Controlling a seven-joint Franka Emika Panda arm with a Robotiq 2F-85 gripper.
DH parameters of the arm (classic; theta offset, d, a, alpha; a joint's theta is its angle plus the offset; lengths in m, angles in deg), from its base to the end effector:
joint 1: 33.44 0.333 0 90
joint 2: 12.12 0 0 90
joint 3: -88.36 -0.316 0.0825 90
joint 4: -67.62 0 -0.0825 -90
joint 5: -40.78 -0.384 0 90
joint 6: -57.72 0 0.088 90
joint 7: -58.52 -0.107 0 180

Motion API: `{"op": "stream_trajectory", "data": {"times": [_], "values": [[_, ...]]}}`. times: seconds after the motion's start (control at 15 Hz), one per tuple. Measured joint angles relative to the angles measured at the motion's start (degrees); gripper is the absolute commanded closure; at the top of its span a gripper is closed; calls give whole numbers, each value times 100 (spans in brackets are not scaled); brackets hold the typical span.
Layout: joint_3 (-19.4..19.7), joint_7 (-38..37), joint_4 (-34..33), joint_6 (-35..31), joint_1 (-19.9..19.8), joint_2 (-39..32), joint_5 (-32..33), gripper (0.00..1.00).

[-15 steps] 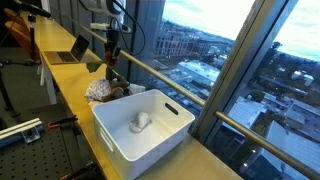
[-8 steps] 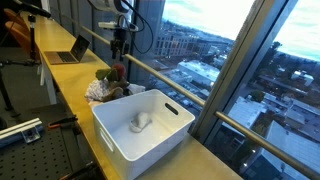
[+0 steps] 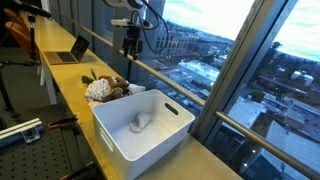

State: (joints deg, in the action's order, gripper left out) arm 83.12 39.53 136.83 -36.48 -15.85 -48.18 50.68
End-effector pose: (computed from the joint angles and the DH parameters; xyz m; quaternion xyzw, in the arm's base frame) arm 0.6677 0.2451 0.3983 0.9929 0.0417 -0.0684 0.0877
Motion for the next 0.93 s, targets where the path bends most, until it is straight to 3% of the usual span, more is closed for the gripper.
{"op": "stream_trajectory", "data": {"times": [0.33,0.67,0.93], "values": [[184,274,559,-23,-773,562,-172,0],[403,1013,1309,-195,-1628,1131,-750,0],[380,1823,1712,-578,-1790,1402,-1217,0]]}}
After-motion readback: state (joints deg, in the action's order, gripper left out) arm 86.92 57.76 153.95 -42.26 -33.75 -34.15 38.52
